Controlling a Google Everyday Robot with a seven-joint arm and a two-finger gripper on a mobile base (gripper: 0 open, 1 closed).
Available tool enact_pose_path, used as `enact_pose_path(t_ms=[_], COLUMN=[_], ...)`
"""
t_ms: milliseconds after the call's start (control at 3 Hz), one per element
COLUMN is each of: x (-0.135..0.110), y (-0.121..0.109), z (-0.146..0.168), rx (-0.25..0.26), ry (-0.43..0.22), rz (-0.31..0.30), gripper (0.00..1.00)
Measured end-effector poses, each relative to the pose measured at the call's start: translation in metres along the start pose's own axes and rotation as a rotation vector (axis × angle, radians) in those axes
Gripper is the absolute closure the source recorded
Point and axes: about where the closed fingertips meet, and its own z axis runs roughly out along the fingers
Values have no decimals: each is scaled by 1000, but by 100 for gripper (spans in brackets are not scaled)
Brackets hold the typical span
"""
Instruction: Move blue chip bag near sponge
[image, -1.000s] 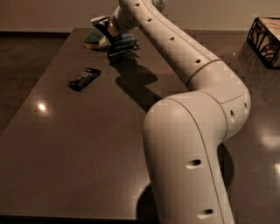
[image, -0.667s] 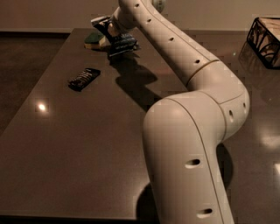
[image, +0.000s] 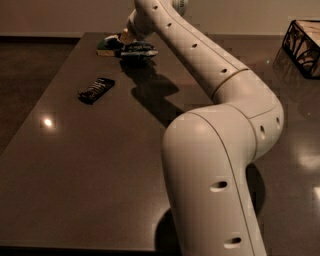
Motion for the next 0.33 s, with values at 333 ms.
enact_pose_path(t_ms=[333], x=[1], y=[2], z=[3], rx=[-3], ry=[3], rz=[-1], gripper=[0])
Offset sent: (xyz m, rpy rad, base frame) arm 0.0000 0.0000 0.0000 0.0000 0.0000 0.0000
